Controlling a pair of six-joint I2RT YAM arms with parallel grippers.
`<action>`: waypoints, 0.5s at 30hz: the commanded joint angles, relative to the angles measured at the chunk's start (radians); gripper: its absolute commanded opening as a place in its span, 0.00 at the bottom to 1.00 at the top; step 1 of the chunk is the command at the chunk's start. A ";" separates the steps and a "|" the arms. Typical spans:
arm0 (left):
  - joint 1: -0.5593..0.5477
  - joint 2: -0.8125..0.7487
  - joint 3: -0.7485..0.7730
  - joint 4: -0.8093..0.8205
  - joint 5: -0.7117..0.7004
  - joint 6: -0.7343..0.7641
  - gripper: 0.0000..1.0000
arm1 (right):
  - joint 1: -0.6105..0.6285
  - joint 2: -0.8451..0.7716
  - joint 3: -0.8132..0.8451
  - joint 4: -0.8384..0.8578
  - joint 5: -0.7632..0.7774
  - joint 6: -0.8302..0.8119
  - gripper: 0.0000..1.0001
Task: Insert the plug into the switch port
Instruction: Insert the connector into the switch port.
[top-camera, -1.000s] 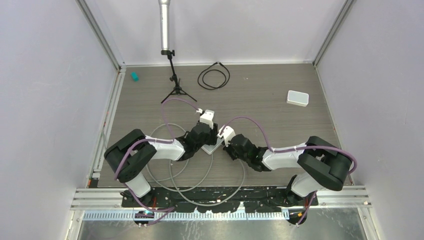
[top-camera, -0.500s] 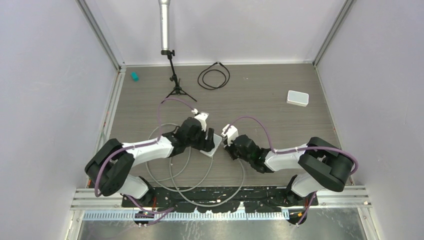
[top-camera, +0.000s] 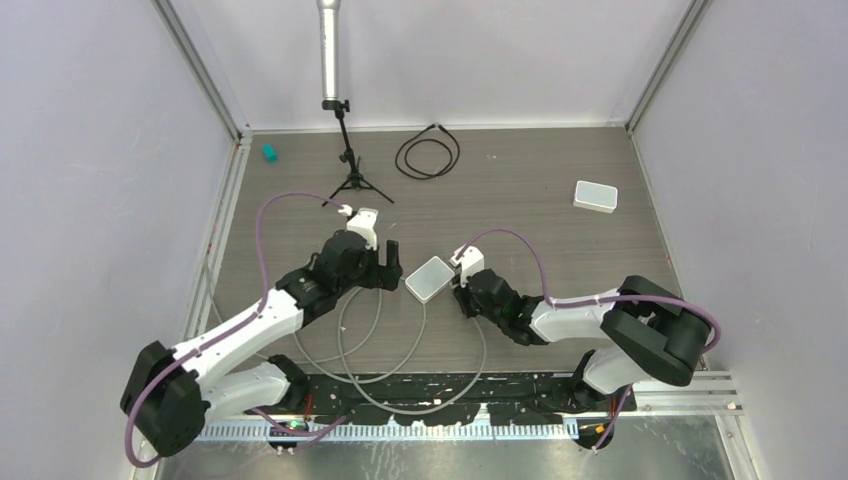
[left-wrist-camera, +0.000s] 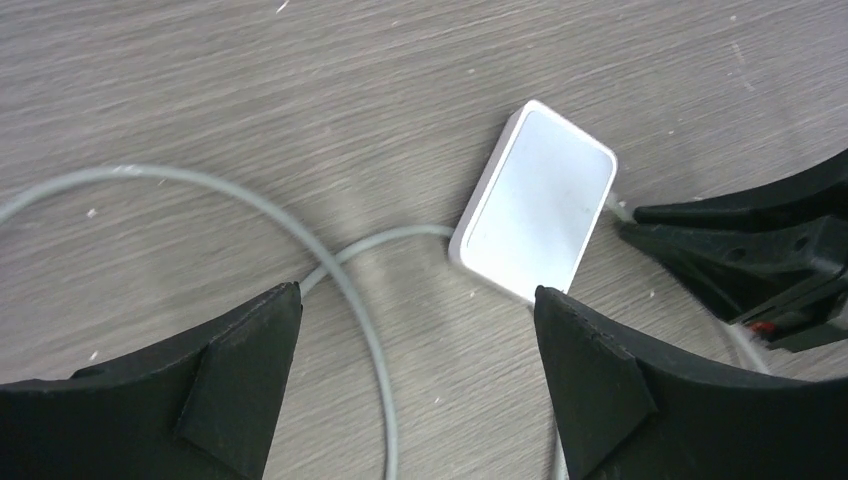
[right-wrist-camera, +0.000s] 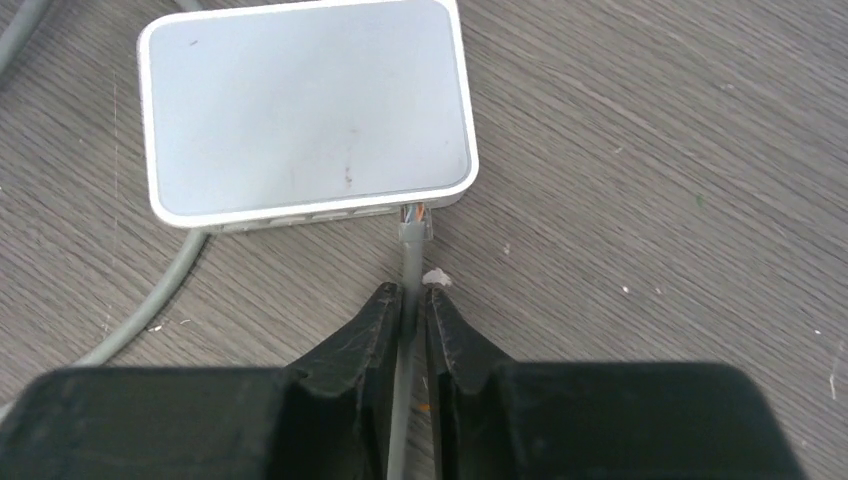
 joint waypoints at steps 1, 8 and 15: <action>0.000 -0.108 -0.058 -0.084 -0.104 -0.008 0.88 | -0.005 -0.068 0.050 -0.042 0.071 0.072 0.23; 0.001 -0.242 -0.126 -0.129 -0.138 -0.030 0.88 | -0.024 -0.071 0.123 -0.146 0.052 0.056 0.10; 0.001 -0.333 -0.173 -0.178 -0.171 -0.037 0.88 | -0.106 -0.090 0.194 -0.255 0.032 0.057 0.22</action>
